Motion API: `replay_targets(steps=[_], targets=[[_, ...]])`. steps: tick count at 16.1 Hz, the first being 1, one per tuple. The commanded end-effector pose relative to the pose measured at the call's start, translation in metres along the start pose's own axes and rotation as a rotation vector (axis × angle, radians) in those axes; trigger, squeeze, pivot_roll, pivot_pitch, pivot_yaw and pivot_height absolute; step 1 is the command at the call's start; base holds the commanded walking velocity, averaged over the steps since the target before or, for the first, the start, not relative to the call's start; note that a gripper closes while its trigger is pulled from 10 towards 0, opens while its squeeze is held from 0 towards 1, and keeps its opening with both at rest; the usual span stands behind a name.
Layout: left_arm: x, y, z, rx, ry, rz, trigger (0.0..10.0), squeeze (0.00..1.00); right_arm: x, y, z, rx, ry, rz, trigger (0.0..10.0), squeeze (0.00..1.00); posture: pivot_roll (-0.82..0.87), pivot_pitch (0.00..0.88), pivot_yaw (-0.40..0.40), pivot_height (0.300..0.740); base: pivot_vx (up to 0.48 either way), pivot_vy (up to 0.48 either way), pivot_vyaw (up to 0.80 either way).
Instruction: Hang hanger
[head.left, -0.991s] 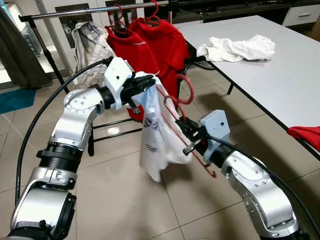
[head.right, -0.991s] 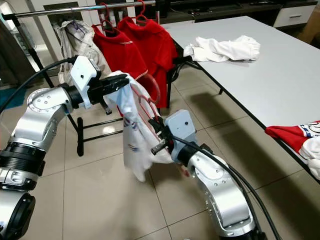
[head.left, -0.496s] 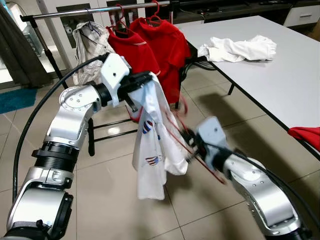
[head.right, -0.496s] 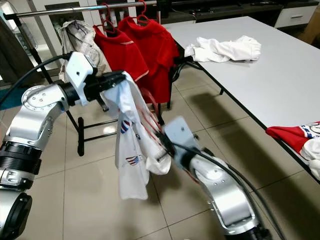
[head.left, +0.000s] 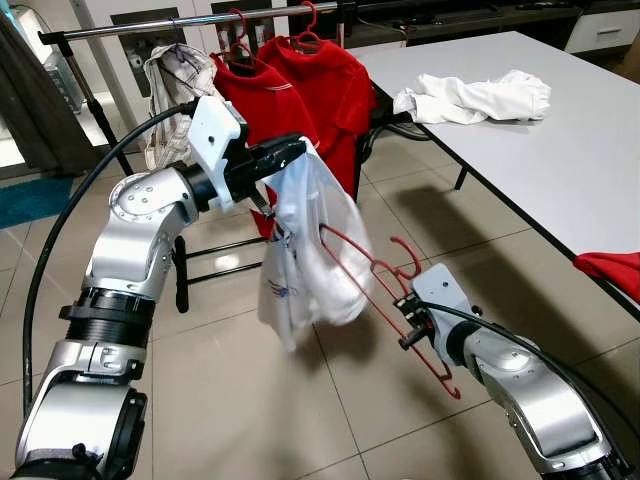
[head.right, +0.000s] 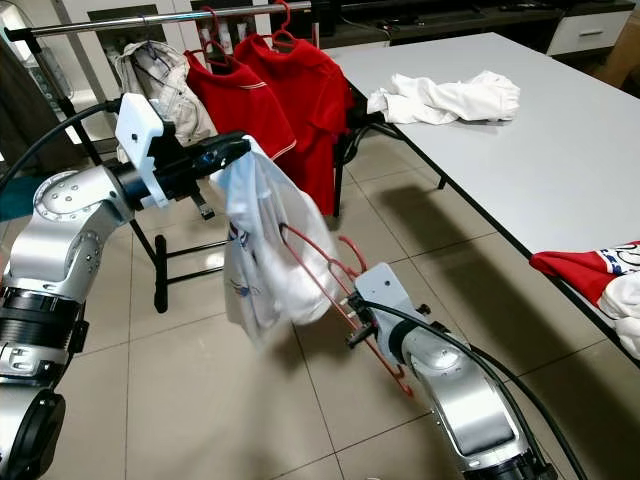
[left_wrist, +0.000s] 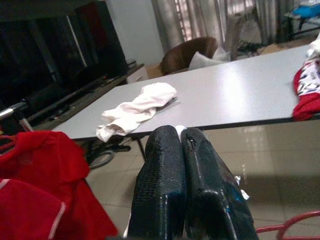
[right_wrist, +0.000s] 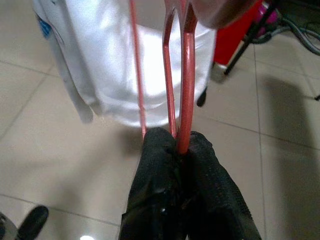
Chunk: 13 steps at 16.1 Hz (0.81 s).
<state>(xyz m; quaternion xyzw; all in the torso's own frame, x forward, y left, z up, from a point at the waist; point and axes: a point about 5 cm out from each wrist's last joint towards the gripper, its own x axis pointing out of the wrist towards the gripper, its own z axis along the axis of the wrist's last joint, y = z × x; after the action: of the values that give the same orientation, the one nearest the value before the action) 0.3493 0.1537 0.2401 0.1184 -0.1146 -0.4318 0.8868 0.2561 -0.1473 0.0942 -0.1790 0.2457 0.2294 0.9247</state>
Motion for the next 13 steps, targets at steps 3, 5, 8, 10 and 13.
replay_targets(steps=[3,5,8,10,13], targets=[[-0.008,0.004,0.023,0.039,-0.085,-0.011,0.0,0.00,0.000,-0.004,0.024,-0.011,-0.159,-0.056,10.0,0.00,-0.10,0.000,0.067,0.740,0.000,0.000,0.00],[-0.012,0.005,0.010,0.056,-0.005,0.008,0.0,0.00,-0.027,-0.001,0.094,0.035,-0.620,-0.038,10.0,0.00,-0.10,0.013,0.074,0.740,0.000,0.000,0.00],[-0.015,0.004,-0.001,0.088,0.051,0.019,0.0,0.00,-0.024,0.006,0.079,-0.124,-0.442,0.037,10.0,0.00,-0.09,0.020,0.073,0.740,0.000,0.000,0.00],[-0.019,0.008,0.001,0.093,0.050,0.026,0.0,0.00,-0.026,-0.005,0.051,-0.154,-0.275,0.035,10.0,0.00,-0.09,0.024,0.069,0.740,0.000,0.000,0.00],[-0.023,0.009,0.006,0.088,0.035,-0.014,0.0,0.00,-0.033,-0.017,0.031,-0.183,-0.158,0.036,10.0,0.00,-0.08,0.036,0.072,0.740,0.000,0.000,0.00]])
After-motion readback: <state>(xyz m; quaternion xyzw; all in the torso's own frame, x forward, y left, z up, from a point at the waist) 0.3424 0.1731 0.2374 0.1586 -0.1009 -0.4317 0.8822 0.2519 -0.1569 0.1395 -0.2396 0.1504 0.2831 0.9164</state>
